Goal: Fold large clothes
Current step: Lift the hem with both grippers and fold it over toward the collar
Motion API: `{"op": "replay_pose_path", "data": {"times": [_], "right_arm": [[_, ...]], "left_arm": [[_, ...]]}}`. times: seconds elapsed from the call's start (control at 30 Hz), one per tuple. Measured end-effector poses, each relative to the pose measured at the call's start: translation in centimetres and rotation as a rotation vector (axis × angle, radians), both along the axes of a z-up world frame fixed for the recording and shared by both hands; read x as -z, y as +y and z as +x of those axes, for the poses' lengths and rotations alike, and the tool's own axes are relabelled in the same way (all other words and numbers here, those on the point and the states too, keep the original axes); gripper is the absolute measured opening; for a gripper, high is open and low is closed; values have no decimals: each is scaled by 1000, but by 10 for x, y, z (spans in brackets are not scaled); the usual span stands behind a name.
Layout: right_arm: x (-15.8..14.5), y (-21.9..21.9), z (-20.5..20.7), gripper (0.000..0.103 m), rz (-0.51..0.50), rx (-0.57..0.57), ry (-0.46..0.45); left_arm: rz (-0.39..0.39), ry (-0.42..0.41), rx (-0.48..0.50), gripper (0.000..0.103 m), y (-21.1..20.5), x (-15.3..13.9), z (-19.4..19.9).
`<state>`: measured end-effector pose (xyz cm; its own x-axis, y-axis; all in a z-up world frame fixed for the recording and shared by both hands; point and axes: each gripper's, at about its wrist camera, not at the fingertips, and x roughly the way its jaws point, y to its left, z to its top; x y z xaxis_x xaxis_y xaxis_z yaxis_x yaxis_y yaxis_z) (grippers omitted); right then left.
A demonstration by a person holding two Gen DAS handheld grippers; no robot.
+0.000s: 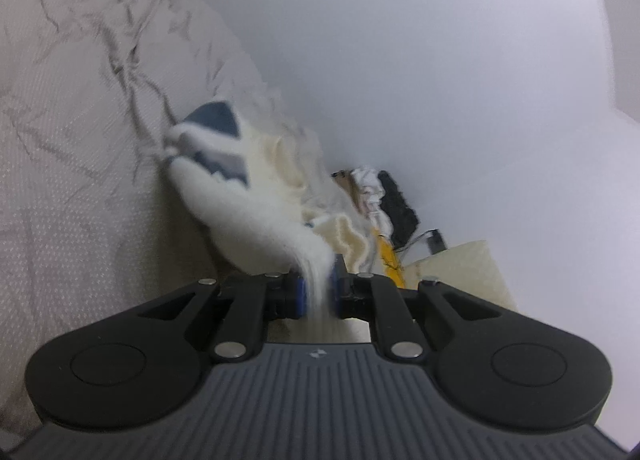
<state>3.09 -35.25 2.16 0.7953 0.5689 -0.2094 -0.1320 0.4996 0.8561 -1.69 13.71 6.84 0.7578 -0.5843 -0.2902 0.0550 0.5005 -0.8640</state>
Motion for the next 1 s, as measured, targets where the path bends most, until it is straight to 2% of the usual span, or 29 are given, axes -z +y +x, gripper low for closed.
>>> {"op": "replay_pose_path", "data": {"times": [0.1, 0.43, 0.6, 0.73, 0.93, 1.0], "right_arm": [[-16, 1, -22, 16, -21, -15, -28], [-53, 6, -89, 16, -106, -44, -41], [-74, 5, -122, 16, -150, -21, -62], [-66, 0, -120, 16, -117, 21, 20], [-53, -5, -73, 16, -70, 103, 113], [-53, -6, -55, 17, -72, 145, 127]], "left_arm": [[16, -19, 17, 14, 2, -16, -24], [51, -106, 72, 14, 2, -63, -99], [88, -116, 99, 14, -8, -83, -118], [93, -99, 89, 14, -16, -74, -98], [27, -46, 27, 14, -27, -58, -32], [38, -57, -5, 14, -38, -62, -8]]}}
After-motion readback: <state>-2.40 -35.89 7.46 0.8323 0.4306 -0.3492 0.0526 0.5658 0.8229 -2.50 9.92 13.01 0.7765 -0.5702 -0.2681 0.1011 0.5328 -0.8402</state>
